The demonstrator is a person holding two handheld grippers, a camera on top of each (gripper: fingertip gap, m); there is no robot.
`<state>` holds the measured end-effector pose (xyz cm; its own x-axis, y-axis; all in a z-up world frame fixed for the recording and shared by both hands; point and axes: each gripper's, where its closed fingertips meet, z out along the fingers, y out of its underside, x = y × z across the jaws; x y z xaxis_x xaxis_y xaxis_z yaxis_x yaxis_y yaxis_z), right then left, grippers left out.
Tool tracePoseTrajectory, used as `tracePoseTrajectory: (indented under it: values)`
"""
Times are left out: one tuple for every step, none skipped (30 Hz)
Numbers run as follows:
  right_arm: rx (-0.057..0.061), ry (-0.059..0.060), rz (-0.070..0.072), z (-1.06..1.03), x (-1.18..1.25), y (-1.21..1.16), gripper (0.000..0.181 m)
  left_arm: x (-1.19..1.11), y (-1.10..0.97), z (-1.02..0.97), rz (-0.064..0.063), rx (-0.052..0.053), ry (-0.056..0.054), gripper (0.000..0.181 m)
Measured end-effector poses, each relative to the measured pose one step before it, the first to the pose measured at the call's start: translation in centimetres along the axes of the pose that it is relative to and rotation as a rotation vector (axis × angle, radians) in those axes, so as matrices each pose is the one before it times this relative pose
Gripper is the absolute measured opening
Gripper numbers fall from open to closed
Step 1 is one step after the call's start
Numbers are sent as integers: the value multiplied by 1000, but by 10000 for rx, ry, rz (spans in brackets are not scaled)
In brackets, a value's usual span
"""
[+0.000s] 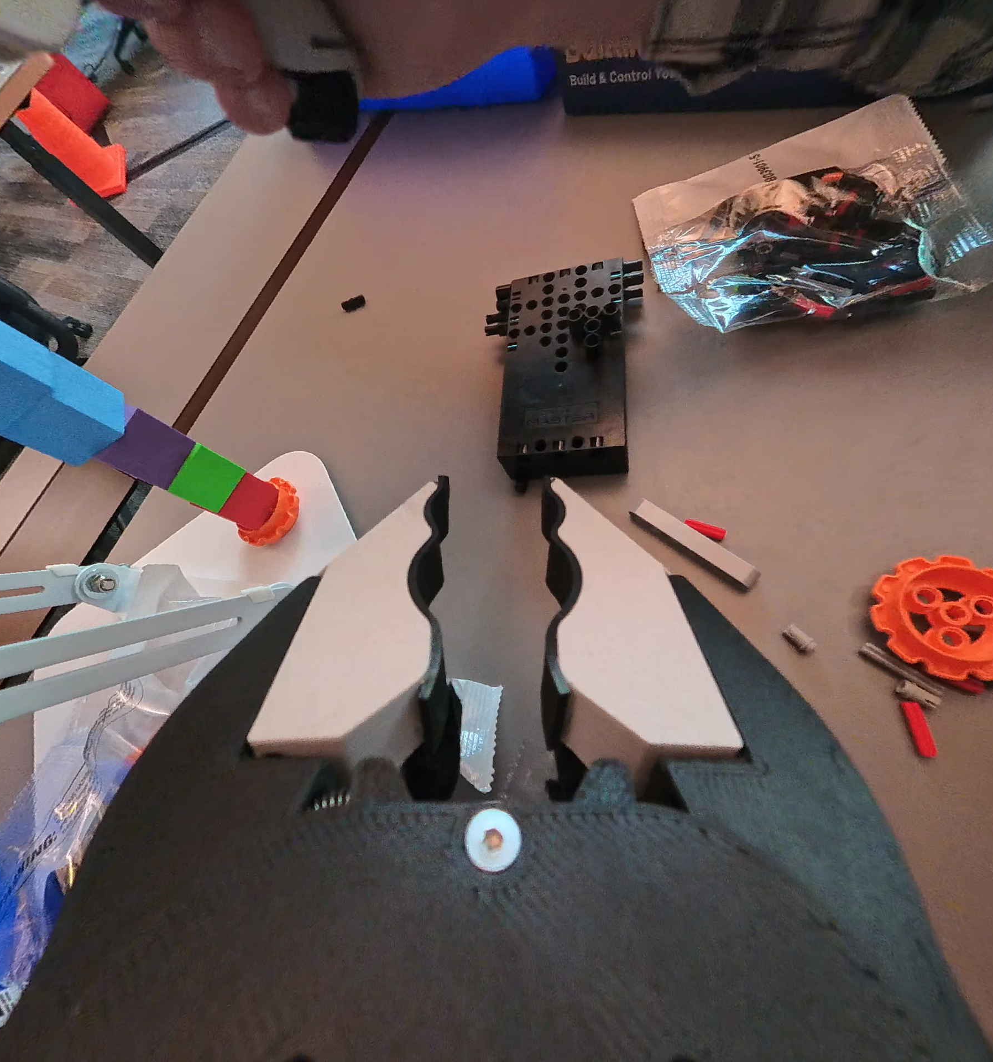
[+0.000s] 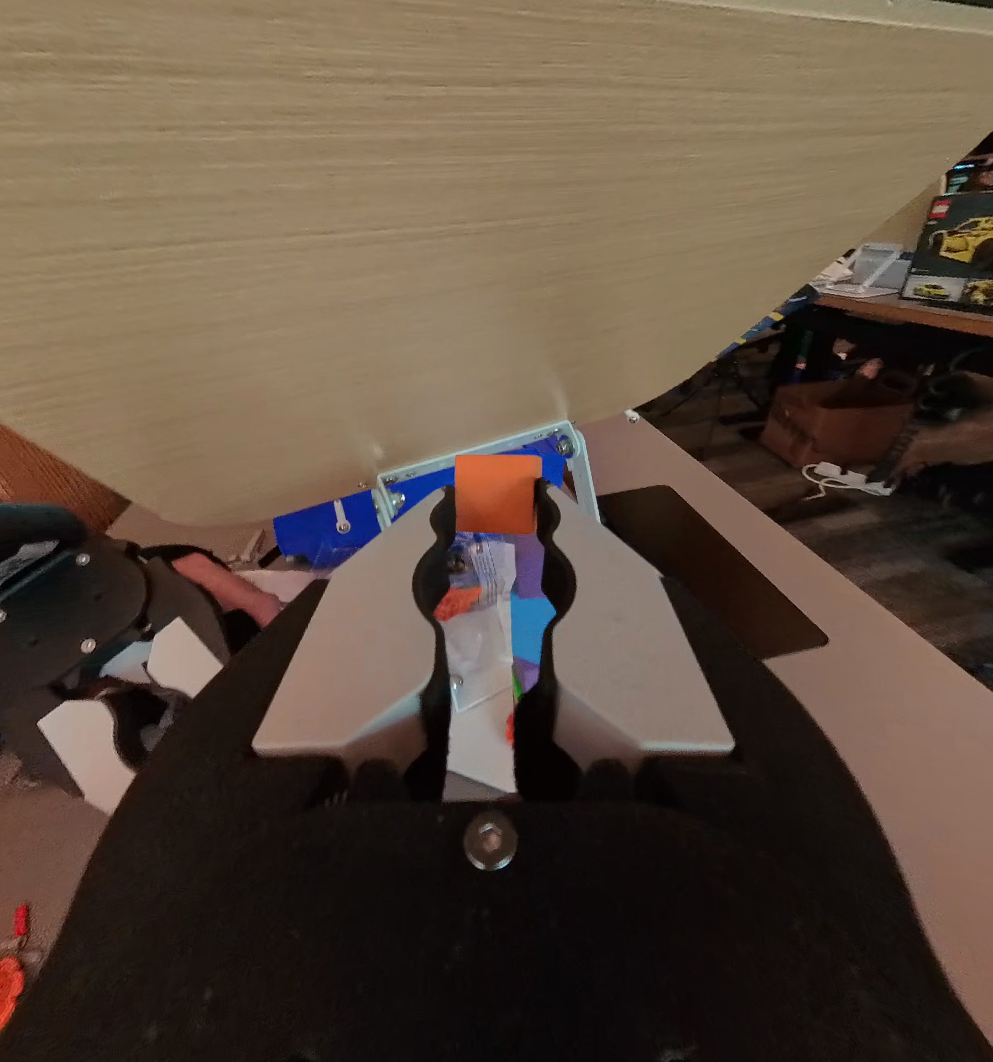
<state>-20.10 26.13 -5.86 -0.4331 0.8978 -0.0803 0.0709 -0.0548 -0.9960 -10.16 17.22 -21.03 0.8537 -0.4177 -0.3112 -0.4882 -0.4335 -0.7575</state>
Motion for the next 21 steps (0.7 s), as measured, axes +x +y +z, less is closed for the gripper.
tracePoseTrajectory:
  values:
    - [110,-127,96,493,331,-77,27,6,13,19,-3,2,8,31]
    - [22,-58,23,445,342,108,27,3,12,16,-3,-6,10,31]
    - [-1,-47,4,406,290,209,27,-5,44,13,5,-15,2,31]
    - [-22,-6,36,346,332,299,27,-32,37,7,11,-16,-13,31]
    - [-10,30,34,257,358,285,27,-26,53,16,-4,-17,-3,31]
    - [29,14,49,188,298,245,27,-7,46,4,-8,-15,8,31]
    - [36,-17,81,134,215,217,27,-2,44,7,4,-12,0,31]
    - [45,-24,70,103,149,181,27,-23,56,8,9,-20,-4,31]
    - [41,-40,34,85,64,166,27,-6,45,12,7,-16,2,31]
    - [34,-53,11,70,-13,145,27,-2,49,21,0,-10,5,31]
    - [45,-33,16,27,-8,82,27,-10,50,32,-2,-16,4,31]
    - [41,-15,27,1,26,45,27,11,38,30,4,-15,1,31]
    - [7,-11,21,-19,22,54,27,19,18,30,11,-10,6,31]
    - [-26,-6,5,-28,12,84,27,35,10,18,11,-10,11,31]
    - [-19,-10,-6,-49,-24,59,27,29,14,16,15,-13,9,31]
    - [-9,-14,-6,-63,-56,18,27,25,4,5,16,-8,5,31]
    - [-16,-13,-8,-68,-76,31,27,25,-13,4,9,-1,4,31]
    - [-33,-8,-14,-52,-75,46,27,7,-2,0,7,-2,2,31]
    - [-31,-7,-21,-51,-70,23,26,3,-5,-13,7,-2,-1,31]
    - [-28,6,-30,-45,-61,-30,26,-8,-7,-12,3,3,-5,31]
    - [-17,24,-45,-47,-35,-84,26,-4,-14,-18,-1,3,-2,31]
